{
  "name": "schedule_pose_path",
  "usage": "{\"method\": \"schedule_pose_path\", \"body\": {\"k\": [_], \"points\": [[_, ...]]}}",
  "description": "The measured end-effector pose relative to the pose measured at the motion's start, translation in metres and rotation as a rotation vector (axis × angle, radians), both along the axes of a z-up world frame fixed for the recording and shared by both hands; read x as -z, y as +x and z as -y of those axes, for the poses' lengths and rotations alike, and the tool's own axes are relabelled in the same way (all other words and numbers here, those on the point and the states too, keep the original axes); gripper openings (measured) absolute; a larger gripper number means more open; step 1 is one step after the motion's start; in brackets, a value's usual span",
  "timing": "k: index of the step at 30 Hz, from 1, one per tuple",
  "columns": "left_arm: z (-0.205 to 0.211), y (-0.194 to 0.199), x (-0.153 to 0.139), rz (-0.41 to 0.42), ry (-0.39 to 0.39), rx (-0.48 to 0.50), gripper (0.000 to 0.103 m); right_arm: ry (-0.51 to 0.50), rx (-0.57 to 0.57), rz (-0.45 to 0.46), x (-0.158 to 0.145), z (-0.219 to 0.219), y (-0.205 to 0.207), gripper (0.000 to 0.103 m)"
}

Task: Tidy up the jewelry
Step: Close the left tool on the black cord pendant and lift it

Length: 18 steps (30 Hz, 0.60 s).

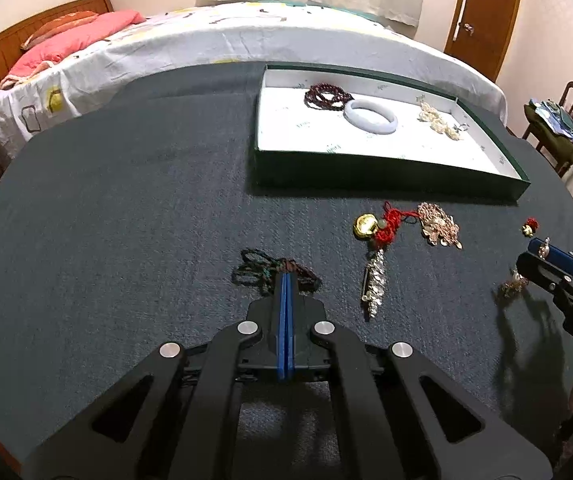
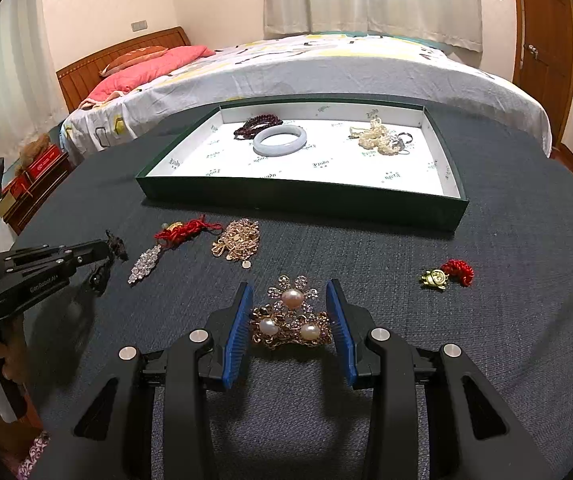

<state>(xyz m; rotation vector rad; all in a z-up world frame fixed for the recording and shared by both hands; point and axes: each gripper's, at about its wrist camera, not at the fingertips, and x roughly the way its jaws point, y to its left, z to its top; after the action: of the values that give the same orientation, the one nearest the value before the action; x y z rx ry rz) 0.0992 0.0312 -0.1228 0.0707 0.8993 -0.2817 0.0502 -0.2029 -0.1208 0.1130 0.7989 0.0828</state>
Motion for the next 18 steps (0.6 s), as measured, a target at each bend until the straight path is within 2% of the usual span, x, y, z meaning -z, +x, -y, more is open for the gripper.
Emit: {"method": "schedule_pose_path", "body": {"k": [1, 3, 5, 6, 12, 15, 16, 18], "points": [[0.000, -0.001, -0.002, 0.007, 0.004, -0.003, 0.002, 0.001, -0.001, 0.000, 0.000, 0.000, 0.000, 0.038], [-0.001, -0.001, -0.006, 0.026, 0.009, -0.013, 0.013, 0.004, -0.002, -0.001, 0.000, 0.000, 0.000, 0.038], [-0.001, -0.002, -0.008, 0.044, 0.019, -0.024, 0.045, 0.005, -0.003, -0.001, 0.000, 0.000, 0.000, 0.038], [-0.002, -0.002, -0.009, 0.050, 0.022, -0.031, 0.048, 0.006, -0.004, -0.002, 0.001, -0.001, 0.000, 0.038], [0.003, 0.008, -0.004, 0.041, 0.034, -0.031, 0.052, 0.009, -0.014, -0.009, 0.003, -0.003, 0.000, 0.038], [0.003, 0.017, 0.005, -0.003, 0.023, -0.033, 0.052, 0.008, -0.017, -0.011, 0.003, -0.003, 0.001, 0.038], [0.002, 0.019, 0.007, -0.019, 0.017, -0.034, 0.051, 0.009, -0.016, -0.011, 0.003, -0.003, 0.001, 0.038], [0.001, 0.019, 0.012, -0.043, 0.006, -0.029, 0.042, 0.010, -0.015, -0.012, 0.003, -0.002, 0.001, 0.038]]}}
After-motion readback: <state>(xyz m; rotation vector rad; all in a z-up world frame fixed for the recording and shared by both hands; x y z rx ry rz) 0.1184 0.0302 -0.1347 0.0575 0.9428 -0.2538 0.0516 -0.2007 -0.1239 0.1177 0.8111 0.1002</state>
